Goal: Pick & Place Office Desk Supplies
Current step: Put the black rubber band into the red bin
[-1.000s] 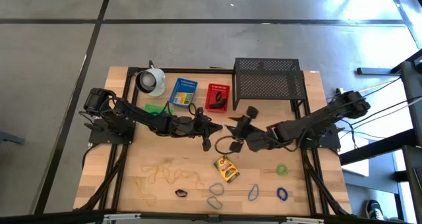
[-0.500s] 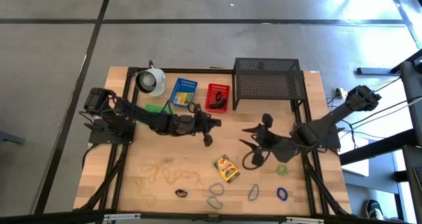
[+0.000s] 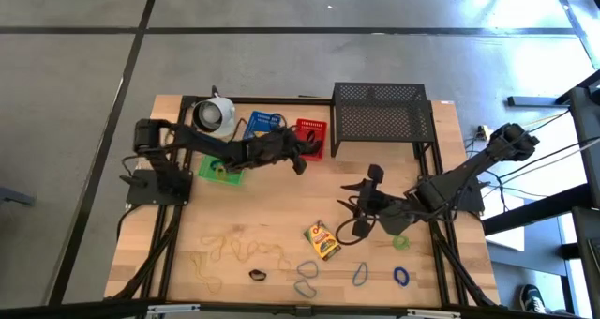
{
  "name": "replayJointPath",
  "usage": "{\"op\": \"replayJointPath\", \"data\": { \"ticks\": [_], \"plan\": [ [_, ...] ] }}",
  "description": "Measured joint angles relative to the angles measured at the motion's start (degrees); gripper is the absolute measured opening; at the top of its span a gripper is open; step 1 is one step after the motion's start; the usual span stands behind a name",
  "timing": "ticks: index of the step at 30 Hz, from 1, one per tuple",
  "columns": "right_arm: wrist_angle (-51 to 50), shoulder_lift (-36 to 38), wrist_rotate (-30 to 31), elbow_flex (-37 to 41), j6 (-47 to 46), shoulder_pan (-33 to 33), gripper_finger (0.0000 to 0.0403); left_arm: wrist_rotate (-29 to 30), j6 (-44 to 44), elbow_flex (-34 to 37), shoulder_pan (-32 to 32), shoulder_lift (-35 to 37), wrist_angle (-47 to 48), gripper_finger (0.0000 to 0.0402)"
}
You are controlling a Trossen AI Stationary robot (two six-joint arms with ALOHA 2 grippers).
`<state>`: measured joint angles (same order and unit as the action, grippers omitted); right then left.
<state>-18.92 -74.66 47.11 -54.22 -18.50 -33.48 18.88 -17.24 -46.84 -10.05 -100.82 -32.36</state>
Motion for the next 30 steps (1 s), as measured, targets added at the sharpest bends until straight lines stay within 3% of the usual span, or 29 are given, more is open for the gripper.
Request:
{"op": "replayJointPath", "data": {
  "ticks": [6,10,15,21,30],
  "plan": [
    [-0.11,-0.76,-0.02,0.00,0.89,1.38,0.0178,-2.58,1.69,-6.76,-1.77,-9.69,0.71,0.0008],
    [-0.18,-0.88,-0.33,0.00,0.94,1.78,0.0178,-2.75,2.74,-11.77,-2.35,-13.42,7.54,0.0008],
    [-0.55,-0.88,-1.68,0.00,0.94,1.89,0.0178,-0.56,3.50,-15.59,-2.57,-13.85,15.90,0.0008],
    [-0.58,-0.88,-1.70,0.00,-0.04,1.89,0.0178,0.84,3.49,-15.59,-2.55,-13.22,16.85,0.0015],
    [-0.67,-0.88,-1.70,0.00,-2.06,1.89,0.0177,0.73,5.73,-15.61,-2.55,-10.92,18.72,0.0091]
  ]
}}
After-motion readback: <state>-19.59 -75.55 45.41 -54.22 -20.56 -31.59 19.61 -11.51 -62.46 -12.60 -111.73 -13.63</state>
